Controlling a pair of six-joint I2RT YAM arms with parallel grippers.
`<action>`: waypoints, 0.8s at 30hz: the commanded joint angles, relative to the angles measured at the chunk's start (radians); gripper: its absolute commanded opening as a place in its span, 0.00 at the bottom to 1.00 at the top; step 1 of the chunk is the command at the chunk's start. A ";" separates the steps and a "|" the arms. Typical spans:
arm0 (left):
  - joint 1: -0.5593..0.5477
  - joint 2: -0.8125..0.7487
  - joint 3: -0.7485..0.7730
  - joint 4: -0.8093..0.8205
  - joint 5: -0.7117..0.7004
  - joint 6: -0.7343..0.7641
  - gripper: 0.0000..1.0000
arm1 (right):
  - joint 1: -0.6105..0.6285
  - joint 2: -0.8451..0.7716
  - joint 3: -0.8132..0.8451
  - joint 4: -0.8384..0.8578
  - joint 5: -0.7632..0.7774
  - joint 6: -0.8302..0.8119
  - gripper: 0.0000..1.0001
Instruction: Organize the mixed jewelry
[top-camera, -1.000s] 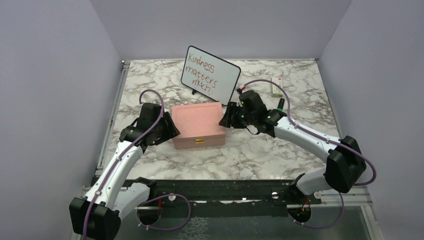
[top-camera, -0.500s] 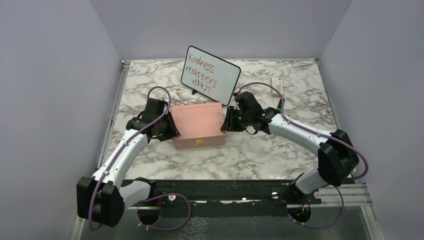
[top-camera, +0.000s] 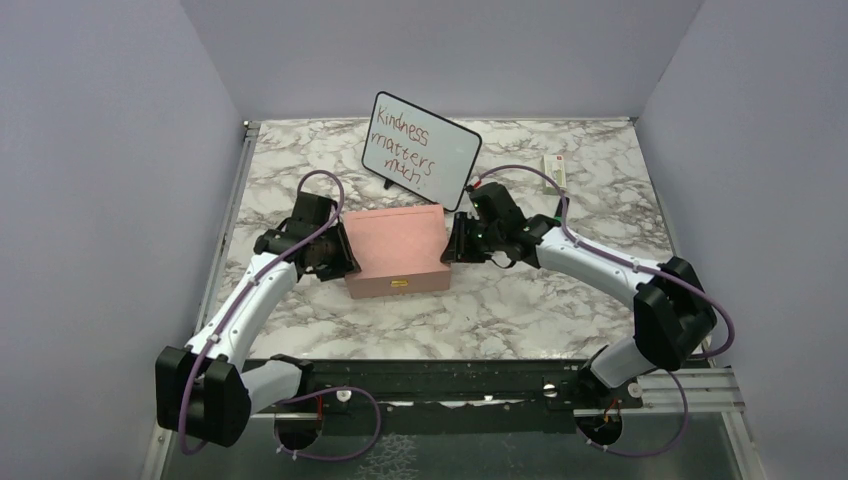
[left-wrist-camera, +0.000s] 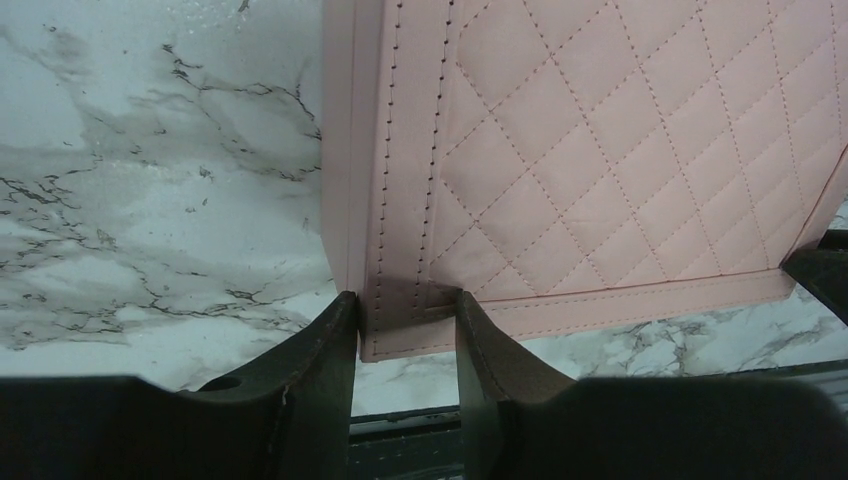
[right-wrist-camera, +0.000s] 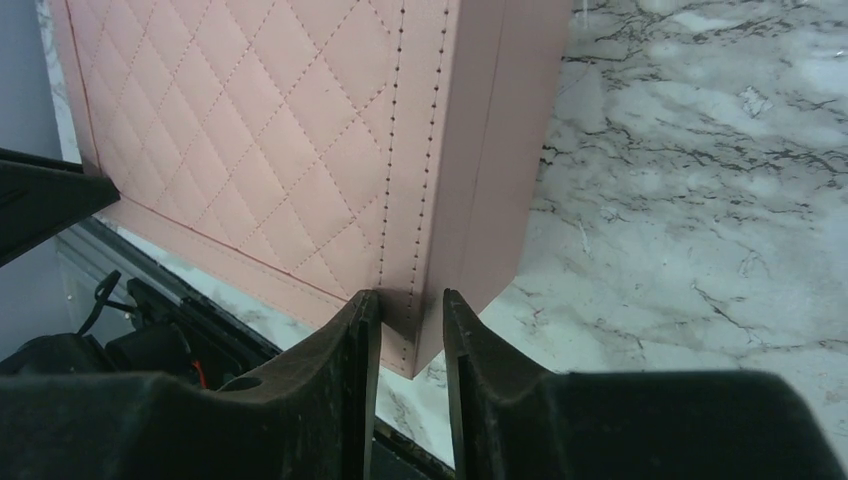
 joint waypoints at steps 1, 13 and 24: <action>-0.009 -0.013 0.040 0.002 -0.074 0.053 0.36 | 0.017 -0.048 -0.002 -0.028 0.124 -0.064 0.35; -0.009 -0.482 0.245 -0.078 -0.292 0.183 0.91 | 0.017 -0.723 0.023 -0.263 0.555 -0.194 1.00; -0.009 -0.614 0.364 -0.222 -0.410 0.237 0.99 | 0.017 -0.901 0.180 -0.471 0.772 -0.226 1.00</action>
